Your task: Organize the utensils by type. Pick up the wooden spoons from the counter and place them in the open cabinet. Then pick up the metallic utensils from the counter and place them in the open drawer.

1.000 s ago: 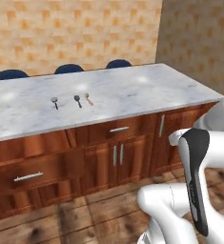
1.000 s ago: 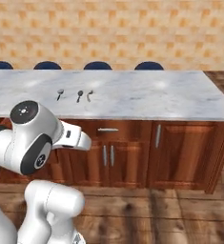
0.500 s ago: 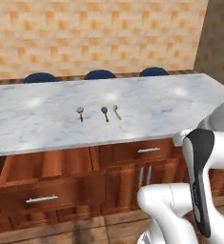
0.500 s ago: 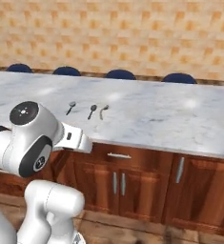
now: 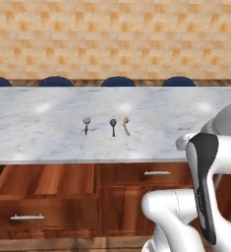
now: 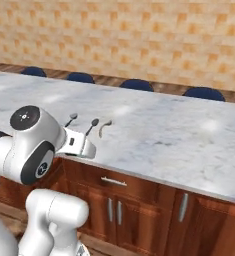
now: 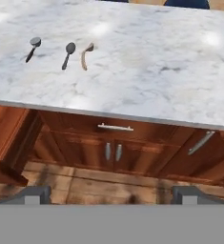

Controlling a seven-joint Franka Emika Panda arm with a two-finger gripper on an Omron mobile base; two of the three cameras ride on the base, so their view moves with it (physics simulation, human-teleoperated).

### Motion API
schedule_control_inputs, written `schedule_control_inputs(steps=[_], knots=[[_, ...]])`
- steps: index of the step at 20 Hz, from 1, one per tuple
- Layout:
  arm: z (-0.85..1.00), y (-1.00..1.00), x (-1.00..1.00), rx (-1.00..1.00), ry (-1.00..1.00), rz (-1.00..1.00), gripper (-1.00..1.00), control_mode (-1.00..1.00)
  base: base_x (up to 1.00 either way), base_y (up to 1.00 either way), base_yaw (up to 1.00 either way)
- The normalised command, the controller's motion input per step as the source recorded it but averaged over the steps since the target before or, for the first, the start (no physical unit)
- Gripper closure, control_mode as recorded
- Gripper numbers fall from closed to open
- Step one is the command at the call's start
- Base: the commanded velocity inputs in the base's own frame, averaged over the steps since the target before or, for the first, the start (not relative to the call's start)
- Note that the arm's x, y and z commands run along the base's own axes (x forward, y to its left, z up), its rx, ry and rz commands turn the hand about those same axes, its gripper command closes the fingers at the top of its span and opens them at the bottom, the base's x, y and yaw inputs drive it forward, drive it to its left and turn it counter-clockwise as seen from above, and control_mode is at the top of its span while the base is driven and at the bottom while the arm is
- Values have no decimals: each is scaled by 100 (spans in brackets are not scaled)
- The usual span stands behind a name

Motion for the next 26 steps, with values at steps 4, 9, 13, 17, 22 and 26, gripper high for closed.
schedule_control_inputs(steps=[4,9,13,17,22,26], knots=[[0,0,0,0,0,0,-100,100,69,-44,0],[0,0,0,0,0,0,-100,100,87,-12,5],[0,0,0,0,0,0,-100,100,74,0,1],[0,0,0,0,0,0,-100,100,39,0,-4],[0,0,0,0,0,0,-100,100,0,0,0],[0,0,0,0,0,0,-100,100,0,0,0]])
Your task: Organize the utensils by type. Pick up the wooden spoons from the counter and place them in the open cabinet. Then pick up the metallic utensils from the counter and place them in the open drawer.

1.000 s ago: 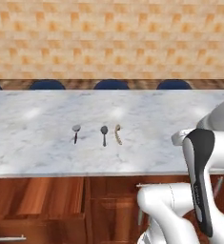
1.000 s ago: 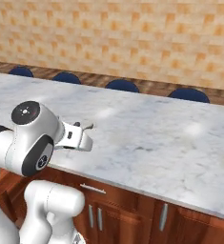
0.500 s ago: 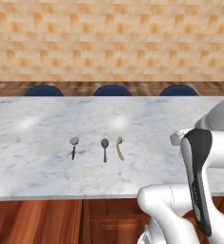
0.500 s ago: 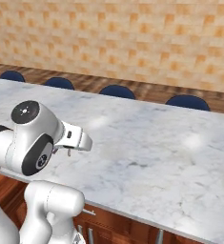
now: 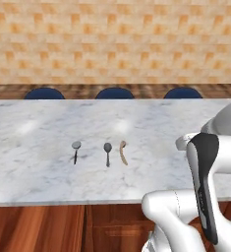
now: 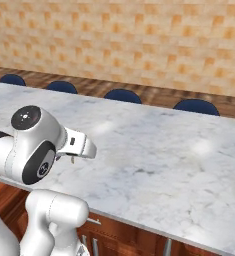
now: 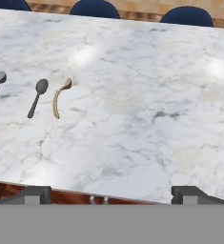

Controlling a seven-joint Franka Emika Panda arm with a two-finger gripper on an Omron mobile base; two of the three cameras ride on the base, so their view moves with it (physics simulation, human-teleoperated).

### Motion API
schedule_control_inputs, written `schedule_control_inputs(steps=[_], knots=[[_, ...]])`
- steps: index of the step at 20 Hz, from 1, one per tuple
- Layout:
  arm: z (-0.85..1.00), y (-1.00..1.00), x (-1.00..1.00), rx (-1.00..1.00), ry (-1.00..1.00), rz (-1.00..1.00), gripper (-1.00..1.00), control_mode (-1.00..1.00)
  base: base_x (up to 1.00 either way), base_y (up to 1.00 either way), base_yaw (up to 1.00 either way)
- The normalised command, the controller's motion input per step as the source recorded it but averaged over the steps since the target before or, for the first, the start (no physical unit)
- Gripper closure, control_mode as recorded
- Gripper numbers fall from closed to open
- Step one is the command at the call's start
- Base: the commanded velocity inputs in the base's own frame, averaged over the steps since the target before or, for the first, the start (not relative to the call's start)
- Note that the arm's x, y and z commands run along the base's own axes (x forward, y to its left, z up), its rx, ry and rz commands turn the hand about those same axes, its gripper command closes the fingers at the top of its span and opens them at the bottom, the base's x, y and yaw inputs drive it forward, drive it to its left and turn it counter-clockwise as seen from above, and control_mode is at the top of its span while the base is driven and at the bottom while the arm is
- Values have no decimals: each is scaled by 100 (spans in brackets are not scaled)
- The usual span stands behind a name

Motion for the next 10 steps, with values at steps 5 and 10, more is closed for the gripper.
schedule_control_inputs(steps=[5,10], knots=[[0,0,0,0,0,0,-100,100,2,3,0],[-10,17,44,0,1,-6,-100,-100,5,5,-1]])
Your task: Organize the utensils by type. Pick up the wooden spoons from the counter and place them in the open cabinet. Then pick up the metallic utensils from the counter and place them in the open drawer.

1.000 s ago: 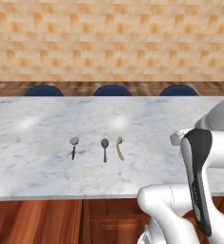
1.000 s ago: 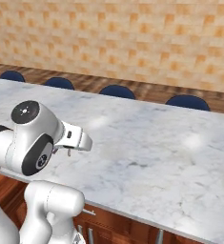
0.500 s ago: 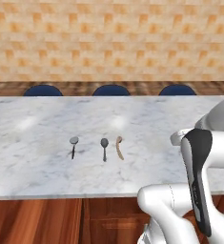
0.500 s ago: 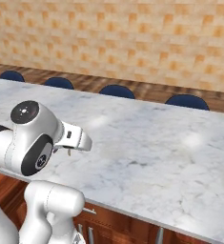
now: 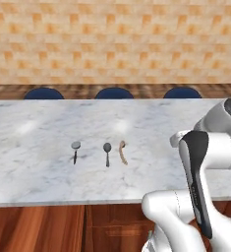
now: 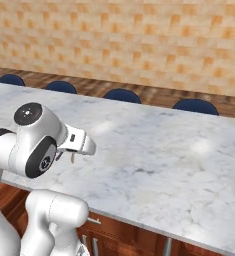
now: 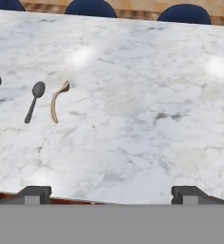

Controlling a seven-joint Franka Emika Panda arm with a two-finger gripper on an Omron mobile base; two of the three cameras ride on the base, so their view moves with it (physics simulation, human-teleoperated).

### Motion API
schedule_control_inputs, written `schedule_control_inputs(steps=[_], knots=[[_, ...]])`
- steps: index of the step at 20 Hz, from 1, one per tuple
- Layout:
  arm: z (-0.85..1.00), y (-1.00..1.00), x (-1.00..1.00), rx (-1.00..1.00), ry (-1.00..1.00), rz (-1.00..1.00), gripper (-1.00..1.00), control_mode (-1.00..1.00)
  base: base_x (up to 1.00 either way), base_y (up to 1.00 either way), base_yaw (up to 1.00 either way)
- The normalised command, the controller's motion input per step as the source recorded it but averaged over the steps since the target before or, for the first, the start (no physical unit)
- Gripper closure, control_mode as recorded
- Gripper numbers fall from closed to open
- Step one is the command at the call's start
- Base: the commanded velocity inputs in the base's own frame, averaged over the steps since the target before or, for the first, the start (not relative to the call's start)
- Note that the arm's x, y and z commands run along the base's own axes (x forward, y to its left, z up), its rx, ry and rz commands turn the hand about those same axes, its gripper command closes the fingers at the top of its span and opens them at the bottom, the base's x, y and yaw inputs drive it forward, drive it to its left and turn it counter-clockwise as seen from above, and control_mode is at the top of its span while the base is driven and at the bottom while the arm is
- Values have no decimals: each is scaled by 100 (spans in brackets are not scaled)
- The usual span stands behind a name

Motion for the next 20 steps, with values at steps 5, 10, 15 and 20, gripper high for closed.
schedule_control_inputs(steps=[5,10,15,20], knots=[[-25,57,69,0,1,-12,-100,-100,0,0,0],[-35,62,65,7,14,-13,-100,-100,0,0,0],[-35,42,58,16,28,-1,-100,-100,0,0,0],[-36,28,54,12,26,2,-100,-100,0,0,0]])
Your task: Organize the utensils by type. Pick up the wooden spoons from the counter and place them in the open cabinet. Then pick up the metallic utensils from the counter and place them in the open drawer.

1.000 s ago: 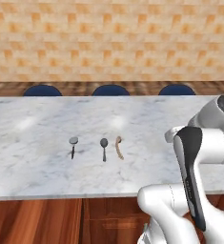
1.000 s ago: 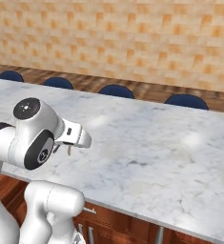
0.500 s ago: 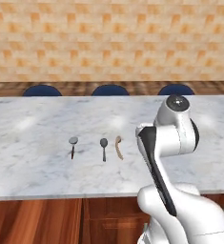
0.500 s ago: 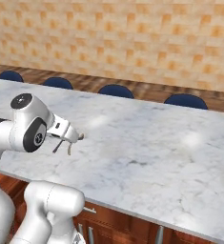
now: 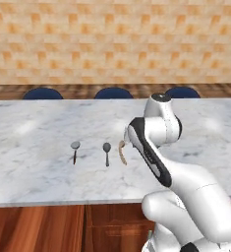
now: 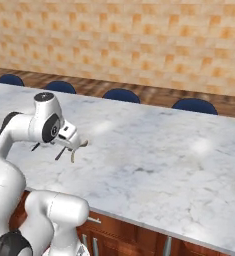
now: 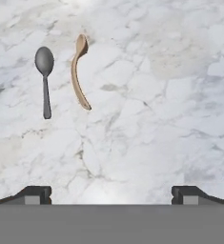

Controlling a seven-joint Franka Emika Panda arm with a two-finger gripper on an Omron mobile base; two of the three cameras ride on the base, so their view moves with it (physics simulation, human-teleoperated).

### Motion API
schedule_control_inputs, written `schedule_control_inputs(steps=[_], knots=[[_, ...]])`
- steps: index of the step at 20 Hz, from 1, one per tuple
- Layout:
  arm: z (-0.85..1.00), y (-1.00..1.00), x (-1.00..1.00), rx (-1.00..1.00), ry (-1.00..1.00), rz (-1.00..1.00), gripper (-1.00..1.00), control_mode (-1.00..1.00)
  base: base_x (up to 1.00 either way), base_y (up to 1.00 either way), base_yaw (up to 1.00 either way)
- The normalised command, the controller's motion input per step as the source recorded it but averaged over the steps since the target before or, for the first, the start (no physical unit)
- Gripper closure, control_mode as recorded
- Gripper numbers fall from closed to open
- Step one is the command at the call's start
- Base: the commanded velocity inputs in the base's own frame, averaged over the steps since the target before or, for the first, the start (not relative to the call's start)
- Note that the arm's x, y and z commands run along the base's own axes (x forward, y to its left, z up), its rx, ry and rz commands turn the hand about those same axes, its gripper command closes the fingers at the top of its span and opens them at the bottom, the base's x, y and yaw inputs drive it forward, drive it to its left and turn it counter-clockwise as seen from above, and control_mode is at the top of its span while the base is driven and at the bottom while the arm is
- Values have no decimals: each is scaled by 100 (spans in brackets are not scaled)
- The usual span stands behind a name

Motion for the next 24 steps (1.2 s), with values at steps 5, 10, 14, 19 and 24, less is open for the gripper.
schedule_control_inputs(steps=[5,10,14,19,24], knots=[[-53,34,53,0,2,0,-100,-100,0,0,0],[-49,16,48,0,0,0,-100,-100,0,0,0],[-38,0,49,0,4,0,-100,-100,0,0,0],[-29,4,52,0,11,0,-100,-100,0,0,0],[-24,6,39,-4,17,0,-100,-100,0,0,0]])
